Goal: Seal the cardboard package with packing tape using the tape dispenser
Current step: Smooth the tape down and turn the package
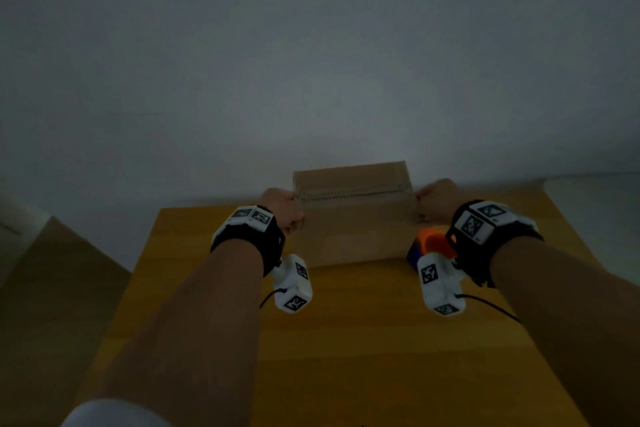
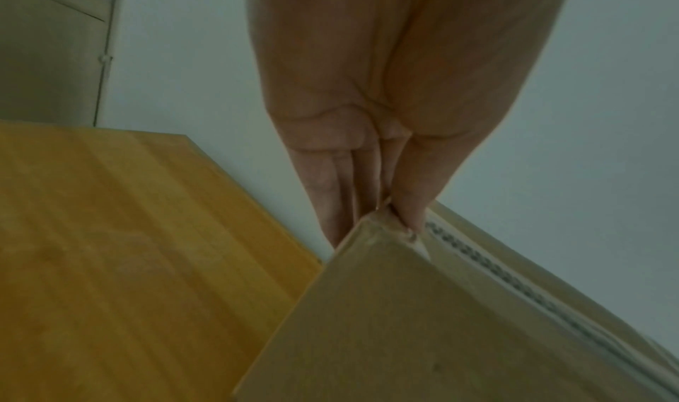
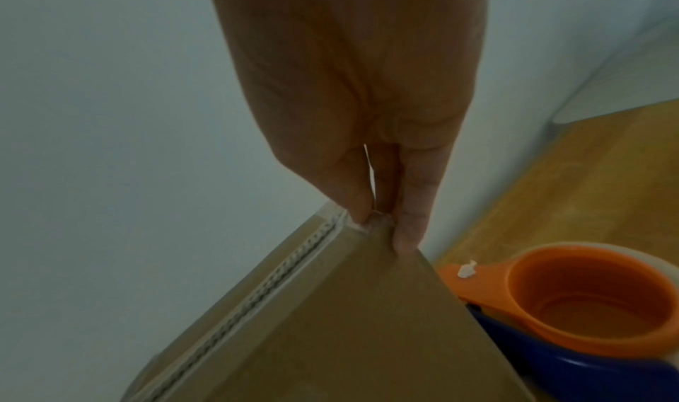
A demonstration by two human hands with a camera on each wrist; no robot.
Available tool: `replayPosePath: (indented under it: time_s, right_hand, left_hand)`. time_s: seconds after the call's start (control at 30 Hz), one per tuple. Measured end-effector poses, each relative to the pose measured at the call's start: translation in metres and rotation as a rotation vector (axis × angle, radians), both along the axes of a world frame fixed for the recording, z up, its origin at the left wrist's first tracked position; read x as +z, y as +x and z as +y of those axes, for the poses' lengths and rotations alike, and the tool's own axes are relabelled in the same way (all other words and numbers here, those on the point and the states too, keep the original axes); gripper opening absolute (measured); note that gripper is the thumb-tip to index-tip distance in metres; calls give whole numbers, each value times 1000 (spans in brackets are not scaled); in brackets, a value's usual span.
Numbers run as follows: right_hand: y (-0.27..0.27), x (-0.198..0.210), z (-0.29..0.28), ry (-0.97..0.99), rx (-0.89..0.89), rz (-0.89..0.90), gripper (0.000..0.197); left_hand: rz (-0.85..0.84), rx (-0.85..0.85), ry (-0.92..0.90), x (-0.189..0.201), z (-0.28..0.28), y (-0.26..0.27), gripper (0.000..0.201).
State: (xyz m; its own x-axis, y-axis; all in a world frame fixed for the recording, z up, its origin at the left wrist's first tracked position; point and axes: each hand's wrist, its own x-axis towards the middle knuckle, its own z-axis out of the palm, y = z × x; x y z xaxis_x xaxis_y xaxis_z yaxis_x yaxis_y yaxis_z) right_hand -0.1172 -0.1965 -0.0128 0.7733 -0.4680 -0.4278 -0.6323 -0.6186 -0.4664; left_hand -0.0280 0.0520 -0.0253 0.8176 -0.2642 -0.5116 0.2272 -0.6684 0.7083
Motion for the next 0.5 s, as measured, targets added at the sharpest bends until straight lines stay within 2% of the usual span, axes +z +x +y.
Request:
replayPosePath:
  time_s: [0.03,0.1,0.17,0.4,0.5]
  right_hand:
    - [4,-1,-1,-11,9,-6,30]
    - [10,-2,-4,-3,10,-57,26]
    - [16,-4,-6,-8,10,-84,26]
    - [27,-18,-9,30,20,-131,25]
    - [29,-24,-11,78,-38,-161,22]
  left_hand:
    - [-16,9,-4,-1,-3,7,24]
    - [-35,19,12,-3,-9,18,45]
    - [-61,14,51,-4,-14,27,52]
    - [-152,10,156,-23,-26,43,49]
    - [-166,-6,167,-28,-29,48,49]
